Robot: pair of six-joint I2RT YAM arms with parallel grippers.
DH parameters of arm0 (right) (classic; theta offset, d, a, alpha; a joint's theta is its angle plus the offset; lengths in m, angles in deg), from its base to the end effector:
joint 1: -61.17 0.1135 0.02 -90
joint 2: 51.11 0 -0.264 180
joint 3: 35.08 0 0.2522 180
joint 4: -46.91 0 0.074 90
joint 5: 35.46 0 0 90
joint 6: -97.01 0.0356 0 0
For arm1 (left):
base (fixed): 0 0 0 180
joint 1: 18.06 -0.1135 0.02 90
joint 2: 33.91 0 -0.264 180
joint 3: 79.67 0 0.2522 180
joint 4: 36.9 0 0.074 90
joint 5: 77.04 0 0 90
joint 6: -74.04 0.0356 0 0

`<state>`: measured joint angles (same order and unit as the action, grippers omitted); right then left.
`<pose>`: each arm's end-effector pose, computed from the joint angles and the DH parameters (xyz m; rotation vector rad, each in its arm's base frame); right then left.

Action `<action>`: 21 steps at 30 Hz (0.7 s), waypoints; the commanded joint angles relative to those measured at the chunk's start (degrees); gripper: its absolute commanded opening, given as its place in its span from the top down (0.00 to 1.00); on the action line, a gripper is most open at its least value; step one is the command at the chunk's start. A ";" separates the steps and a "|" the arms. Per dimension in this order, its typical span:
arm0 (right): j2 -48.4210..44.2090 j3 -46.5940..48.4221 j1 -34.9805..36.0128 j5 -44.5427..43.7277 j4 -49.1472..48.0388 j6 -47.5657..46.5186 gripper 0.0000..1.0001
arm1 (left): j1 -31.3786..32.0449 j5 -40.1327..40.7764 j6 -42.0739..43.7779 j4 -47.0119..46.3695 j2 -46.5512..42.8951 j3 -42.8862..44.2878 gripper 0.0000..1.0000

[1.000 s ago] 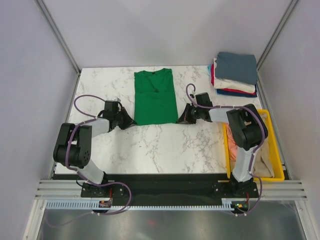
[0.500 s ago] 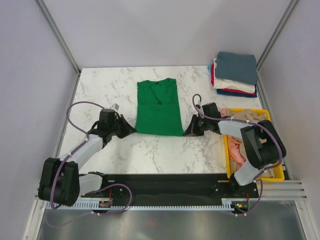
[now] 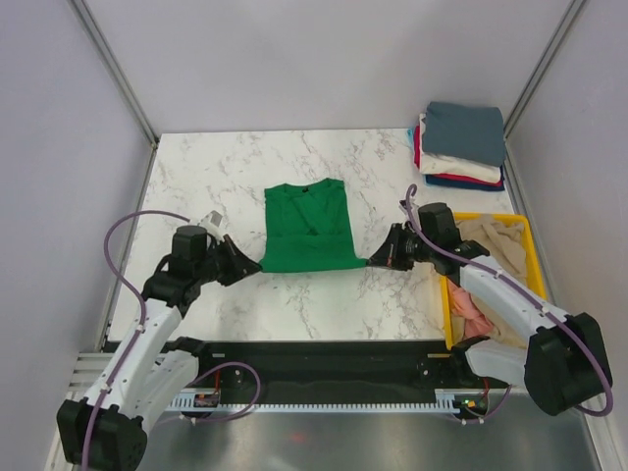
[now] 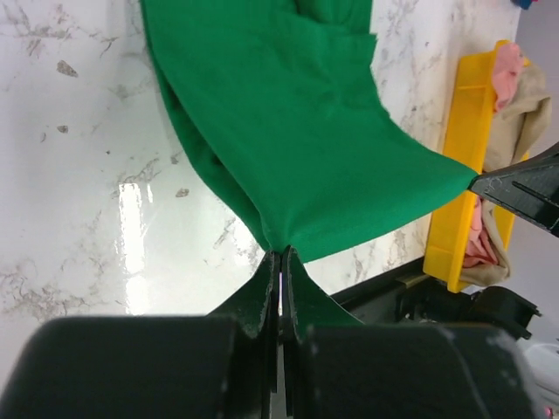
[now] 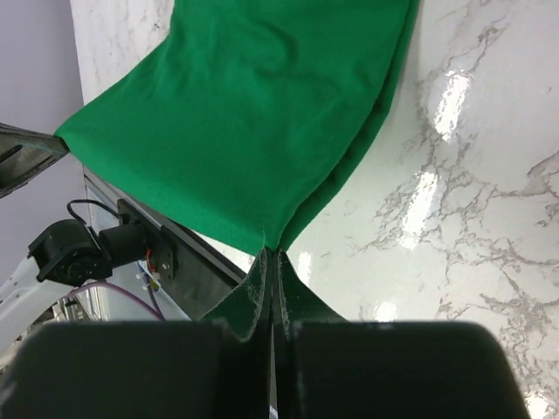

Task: Fold and stack the t-shirts

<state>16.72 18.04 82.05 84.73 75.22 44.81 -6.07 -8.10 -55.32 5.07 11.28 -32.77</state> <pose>0.2187 0.1026 0.2225 0.0764 2.4666 1.0983 0.1615 -0.0474 0.2390 -0.3618 2.3478 -0.8718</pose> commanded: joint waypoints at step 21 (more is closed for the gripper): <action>23.39 33.31 -1.28 -6.82 8.04 -6.42 1.00 | -1.79 8.67 8.59 2.21 29.32 31.26 0.98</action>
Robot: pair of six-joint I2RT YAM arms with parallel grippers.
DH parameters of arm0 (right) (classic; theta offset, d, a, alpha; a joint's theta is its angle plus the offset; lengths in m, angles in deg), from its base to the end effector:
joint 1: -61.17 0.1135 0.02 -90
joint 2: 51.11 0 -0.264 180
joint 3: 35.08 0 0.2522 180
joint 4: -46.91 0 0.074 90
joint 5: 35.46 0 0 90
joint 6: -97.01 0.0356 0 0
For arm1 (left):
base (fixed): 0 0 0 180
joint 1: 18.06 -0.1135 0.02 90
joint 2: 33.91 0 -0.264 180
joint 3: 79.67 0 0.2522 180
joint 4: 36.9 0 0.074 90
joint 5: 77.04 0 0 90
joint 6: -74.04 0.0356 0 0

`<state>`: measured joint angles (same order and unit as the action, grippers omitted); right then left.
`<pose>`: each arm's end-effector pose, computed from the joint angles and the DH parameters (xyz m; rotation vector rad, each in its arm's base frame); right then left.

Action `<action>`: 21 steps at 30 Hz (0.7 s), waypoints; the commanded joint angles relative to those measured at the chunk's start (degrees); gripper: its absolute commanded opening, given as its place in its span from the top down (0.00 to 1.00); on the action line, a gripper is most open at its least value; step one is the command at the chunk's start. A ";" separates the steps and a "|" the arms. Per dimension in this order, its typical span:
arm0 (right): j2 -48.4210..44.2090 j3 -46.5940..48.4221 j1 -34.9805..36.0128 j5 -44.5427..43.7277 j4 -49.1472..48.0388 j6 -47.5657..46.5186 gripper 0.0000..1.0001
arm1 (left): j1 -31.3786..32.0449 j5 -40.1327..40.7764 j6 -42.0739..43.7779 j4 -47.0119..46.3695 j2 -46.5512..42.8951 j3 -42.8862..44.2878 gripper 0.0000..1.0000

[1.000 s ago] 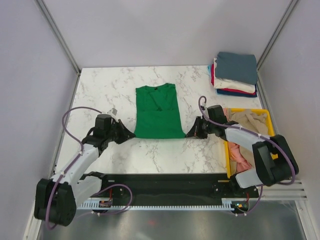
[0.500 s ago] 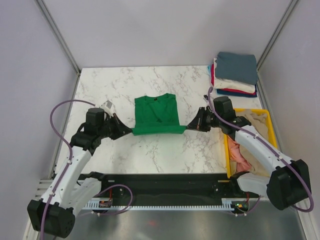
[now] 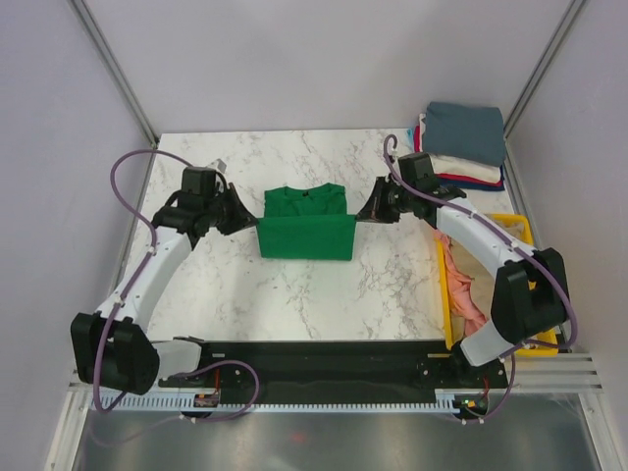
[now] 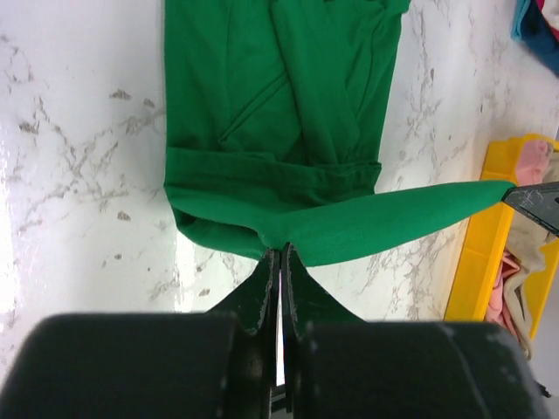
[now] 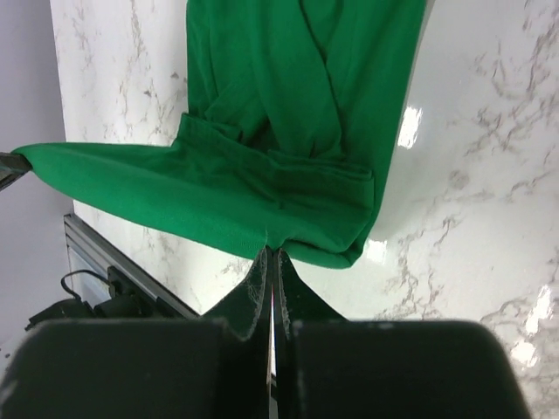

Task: Fold and stack the t-shirts

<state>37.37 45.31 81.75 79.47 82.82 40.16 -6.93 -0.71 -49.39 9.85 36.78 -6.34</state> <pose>0.3122 0.1333 0.2681 0.0396 2.4569 0.9517 0.2560 -0.0589 0.2987 -0.3457 2.3854 -0.6533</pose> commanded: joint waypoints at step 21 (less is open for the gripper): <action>31.29 36.28 -6.08 -0.06 4.83 -2.83 1.00 | -5.95 -6.90 2.93 -1.00 36.96 33.22 0.98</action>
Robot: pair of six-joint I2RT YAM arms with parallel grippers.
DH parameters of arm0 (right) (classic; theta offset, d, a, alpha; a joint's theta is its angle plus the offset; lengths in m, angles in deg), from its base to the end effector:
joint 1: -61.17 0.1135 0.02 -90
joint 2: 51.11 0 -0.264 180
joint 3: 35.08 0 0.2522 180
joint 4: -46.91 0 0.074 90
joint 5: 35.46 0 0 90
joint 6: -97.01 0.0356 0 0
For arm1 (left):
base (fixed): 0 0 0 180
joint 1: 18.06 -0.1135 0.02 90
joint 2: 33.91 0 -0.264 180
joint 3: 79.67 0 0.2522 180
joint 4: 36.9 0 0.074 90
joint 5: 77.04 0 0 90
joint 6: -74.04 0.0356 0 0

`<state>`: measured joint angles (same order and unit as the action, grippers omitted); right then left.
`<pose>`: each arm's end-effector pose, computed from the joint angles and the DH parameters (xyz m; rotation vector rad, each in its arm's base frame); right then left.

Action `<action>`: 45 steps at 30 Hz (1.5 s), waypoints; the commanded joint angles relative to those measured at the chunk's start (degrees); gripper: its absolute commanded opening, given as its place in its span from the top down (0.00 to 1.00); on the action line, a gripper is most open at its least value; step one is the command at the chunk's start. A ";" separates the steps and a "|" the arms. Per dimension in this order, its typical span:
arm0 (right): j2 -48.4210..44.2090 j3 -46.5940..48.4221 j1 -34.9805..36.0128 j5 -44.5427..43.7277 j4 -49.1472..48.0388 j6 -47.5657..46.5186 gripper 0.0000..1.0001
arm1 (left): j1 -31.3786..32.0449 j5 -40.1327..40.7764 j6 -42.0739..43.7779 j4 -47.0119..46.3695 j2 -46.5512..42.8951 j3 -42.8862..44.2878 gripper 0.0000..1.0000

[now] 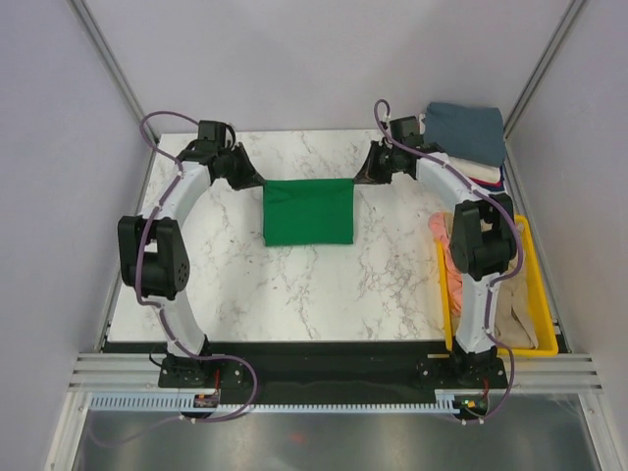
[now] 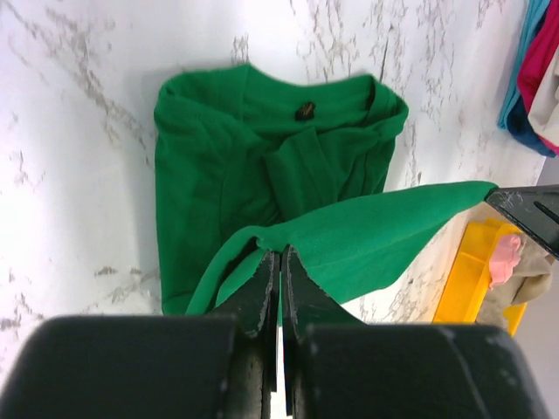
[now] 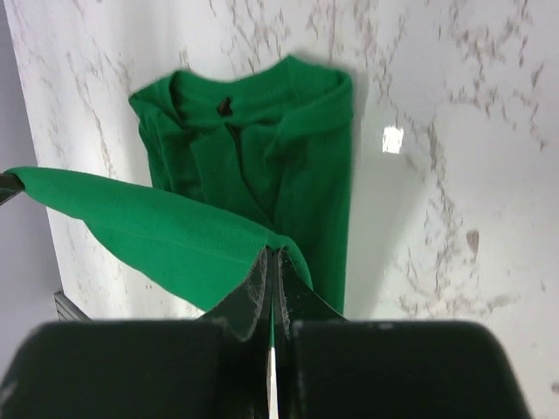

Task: Fold and stack the t-shirts

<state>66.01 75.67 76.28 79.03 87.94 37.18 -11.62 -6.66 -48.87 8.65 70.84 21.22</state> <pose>0.4432 0.1349 0.2422 0.1168 2.4831 0.8679 0.4049 -0.0577 0.2702 -0.4156 2.4634 -0.7163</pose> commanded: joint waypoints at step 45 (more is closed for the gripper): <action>23.33 -0.39 5.36 3.10 -25.13 -0.12 0.80 | 10.44 13.37 11.64 9.08 -54.73 -37.64 0.20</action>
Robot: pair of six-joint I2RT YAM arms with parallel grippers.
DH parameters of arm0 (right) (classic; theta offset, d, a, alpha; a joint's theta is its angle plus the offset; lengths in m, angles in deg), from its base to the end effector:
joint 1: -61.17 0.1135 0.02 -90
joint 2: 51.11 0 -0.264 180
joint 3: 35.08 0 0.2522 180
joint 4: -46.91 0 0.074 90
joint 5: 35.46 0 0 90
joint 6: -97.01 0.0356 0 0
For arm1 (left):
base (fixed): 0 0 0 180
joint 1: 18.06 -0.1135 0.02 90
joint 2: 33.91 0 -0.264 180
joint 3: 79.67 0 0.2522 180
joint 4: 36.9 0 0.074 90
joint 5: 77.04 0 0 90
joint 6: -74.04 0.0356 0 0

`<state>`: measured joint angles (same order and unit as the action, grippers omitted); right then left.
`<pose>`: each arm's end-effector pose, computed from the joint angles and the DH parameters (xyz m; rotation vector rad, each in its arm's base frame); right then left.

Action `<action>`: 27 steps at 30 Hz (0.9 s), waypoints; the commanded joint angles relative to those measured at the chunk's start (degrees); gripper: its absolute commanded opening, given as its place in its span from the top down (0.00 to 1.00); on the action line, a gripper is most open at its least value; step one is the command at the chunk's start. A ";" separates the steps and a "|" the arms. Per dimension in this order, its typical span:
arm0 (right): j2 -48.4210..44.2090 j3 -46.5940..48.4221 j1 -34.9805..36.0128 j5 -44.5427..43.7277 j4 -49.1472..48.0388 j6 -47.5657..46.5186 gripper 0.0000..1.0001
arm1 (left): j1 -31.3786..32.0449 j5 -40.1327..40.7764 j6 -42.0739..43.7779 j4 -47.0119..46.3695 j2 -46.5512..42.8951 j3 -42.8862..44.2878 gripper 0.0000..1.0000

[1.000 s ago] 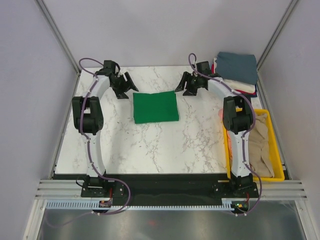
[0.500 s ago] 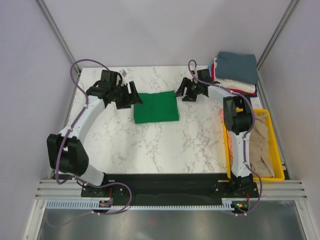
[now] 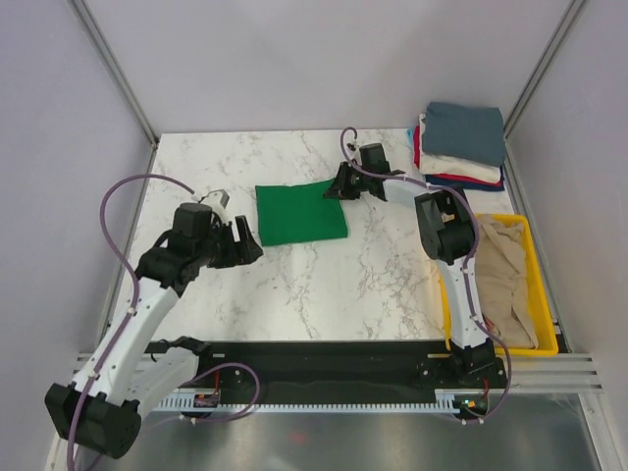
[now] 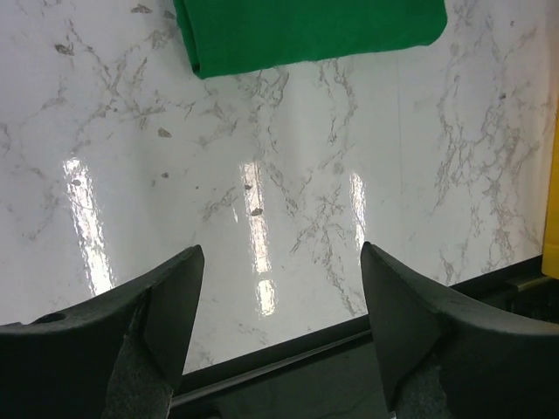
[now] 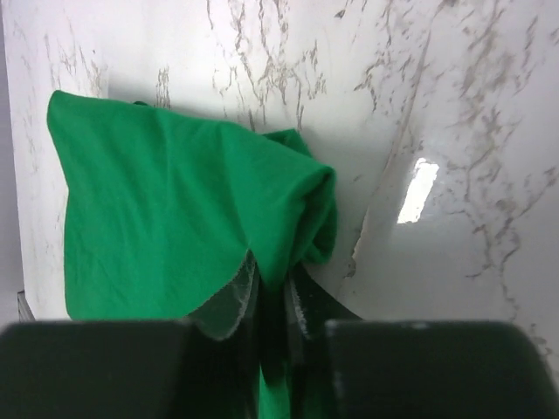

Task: Fold and stack the t-shirts

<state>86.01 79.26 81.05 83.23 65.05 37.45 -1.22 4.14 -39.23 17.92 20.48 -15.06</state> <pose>0.4884 0.1948 0.1266 -0.0576 2.3924 1.0116 0.1824 -0.0609 0.2962 -0.0572 2.3980 -0.5176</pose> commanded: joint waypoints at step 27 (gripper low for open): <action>-26.02 8.66 -13.64 -9.17 21.00 -21.11 1.00 | 0.03 6.45 -0.11 -3.35 -14.23 -6.64 0.18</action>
<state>63.08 83.19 68.11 74.33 81.55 20.11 -1.22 10.96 -39.34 16.98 6.29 -21.34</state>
